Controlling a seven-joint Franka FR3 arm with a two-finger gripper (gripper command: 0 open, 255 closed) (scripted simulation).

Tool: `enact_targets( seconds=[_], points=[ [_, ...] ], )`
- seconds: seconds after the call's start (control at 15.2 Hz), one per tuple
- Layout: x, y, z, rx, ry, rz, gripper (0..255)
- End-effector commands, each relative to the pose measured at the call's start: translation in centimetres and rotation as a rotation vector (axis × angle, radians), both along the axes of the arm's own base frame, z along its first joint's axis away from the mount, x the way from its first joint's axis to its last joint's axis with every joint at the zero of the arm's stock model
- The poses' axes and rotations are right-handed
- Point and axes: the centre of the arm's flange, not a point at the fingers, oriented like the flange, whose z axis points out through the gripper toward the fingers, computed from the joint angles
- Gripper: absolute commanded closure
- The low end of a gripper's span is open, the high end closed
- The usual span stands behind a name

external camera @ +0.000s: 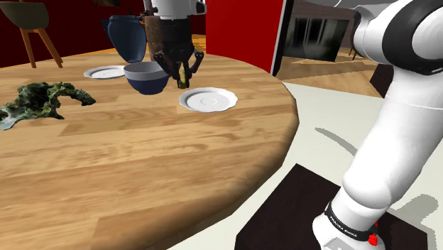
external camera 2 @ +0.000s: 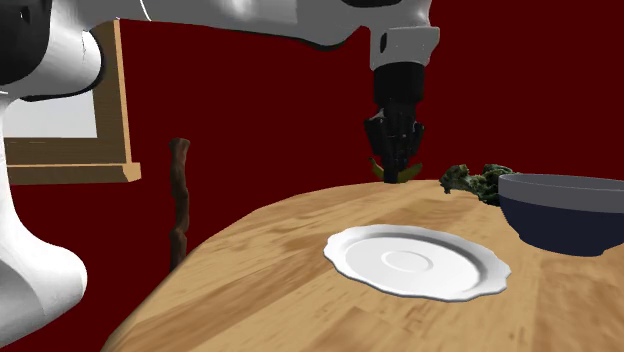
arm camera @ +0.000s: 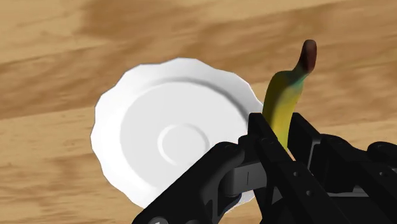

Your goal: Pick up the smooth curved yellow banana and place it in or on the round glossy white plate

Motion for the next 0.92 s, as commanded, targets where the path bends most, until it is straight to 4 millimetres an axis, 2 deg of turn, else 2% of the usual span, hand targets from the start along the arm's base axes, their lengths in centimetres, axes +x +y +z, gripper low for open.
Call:
enact_targets(
  seconds=[0.0, 0.26, 0.33, 0.86],
  points=[
    [0.1, -2.8, -0.1, 0.001, 0.0, 0.002, 255],
    [0.0, -8.1, -0.2, 0.001, 0.0, 0.002, 255],
    [0.0, -10.1, -0.3, 0.002, 0.0, 0.002, 255],
    [0.0, -10.1, -4.5, 0.001, 0.0, 0.002, 255]
  ],
)
